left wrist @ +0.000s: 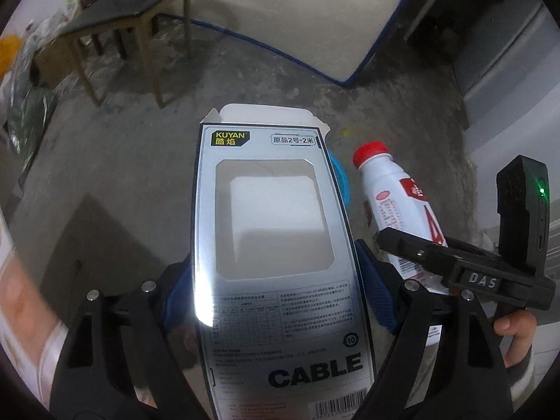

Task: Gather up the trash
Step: 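Carry the CABLE box and AD bottle over the wastebasket and open both grippers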

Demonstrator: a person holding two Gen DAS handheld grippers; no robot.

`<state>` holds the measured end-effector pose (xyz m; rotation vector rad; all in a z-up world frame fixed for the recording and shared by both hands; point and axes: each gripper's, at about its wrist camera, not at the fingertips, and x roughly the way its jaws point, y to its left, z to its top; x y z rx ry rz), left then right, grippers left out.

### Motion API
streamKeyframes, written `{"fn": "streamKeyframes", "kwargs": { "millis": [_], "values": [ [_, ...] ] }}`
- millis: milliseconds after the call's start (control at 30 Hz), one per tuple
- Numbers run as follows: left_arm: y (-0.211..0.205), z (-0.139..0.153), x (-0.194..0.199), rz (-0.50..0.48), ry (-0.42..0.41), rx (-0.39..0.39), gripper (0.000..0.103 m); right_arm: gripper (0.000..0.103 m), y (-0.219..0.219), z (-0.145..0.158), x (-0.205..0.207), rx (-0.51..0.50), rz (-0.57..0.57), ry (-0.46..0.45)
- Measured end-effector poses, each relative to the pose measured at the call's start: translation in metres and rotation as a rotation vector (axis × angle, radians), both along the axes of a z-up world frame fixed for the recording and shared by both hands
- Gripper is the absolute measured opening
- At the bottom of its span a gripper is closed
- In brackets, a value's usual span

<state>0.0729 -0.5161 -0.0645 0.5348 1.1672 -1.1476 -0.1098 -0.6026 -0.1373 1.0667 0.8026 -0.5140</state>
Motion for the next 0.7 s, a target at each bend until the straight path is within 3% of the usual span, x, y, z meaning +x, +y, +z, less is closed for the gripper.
{"fn": "streamKeyframes", "kwargs": {
  "millis": [100,233,367,700],
  "values": [
    [-0.032,-0.011,0.006,0.012,0.002,-0.038,0.09,0.074,-0.032,-0.02,0.004,-0.004,-0.063,-0.016],
    [-0.051,-0.022,0.009,0.041,0.021,-0.051,0.09,0.076,-0.053,-0.041,0.003,0.013,-0.13,0.0],
    [-0.037,-0.02,0.014,0.076,0.104,-0.078,0.09,0.076,-0.048,-0.048,-0.015,0.022,-0.159,-0.025],
    [0.042,-0.001,0.003,0.082,0.126,-0.141,0.09,0.076,0.011,-0.046,-0.068,-0.016,-0.173,0.032]
  ]
}}
